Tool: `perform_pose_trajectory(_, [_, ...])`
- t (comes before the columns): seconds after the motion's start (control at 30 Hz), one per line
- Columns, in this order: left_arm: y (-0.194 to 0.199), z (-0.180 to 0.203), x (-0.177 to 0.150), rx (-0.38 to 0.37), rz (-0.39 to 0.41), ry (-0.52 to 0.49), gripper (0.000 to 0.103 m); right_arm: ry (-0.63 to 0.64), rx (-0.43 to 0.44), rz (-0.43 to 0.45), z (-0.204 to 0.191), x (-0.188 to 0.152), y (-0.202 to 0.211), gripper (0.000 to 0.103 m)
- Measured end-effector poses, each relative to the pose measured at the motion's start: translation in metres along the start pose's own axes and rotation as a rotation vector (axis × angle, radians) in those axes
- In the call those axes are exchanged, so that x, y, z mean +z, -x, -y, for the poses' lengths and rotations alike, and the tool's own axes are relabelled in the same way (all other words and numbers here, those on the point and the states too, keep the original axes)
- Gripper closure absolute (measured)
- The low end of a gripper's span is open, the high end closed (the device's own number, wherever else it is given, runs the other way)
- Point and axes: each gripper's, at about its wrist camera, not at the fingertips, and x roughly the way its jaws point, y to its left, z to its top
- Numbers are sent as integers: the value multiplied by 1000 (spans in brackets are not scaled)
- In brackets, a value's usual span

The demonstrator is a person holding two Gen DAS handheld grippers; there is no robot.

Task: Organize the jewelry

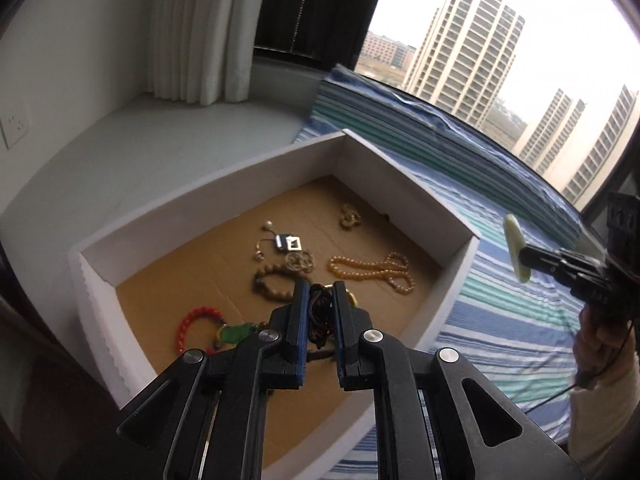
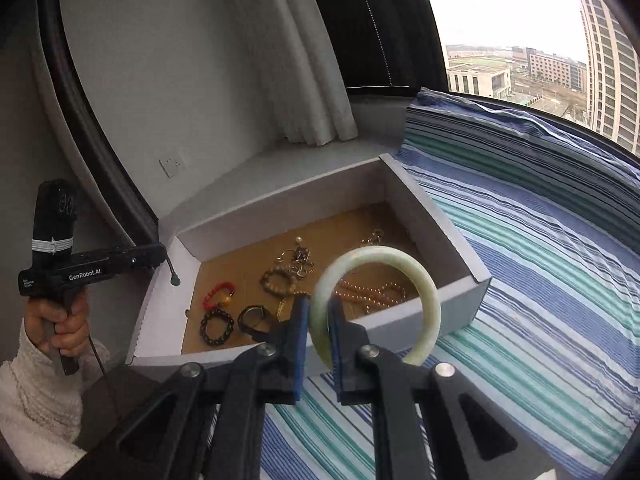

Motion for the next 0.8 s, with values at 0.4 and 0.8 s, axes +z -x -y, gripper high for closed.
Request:
perform_pose_trajectory(0.4, [-95,-42,1,131,-116,14,92,56,-197,-371,13,54,-208,90])
perform_pose_trajectory(0.8, [-35,9,-21,338,115,-41,1,58,-176,-156,-17,48,-127,36])
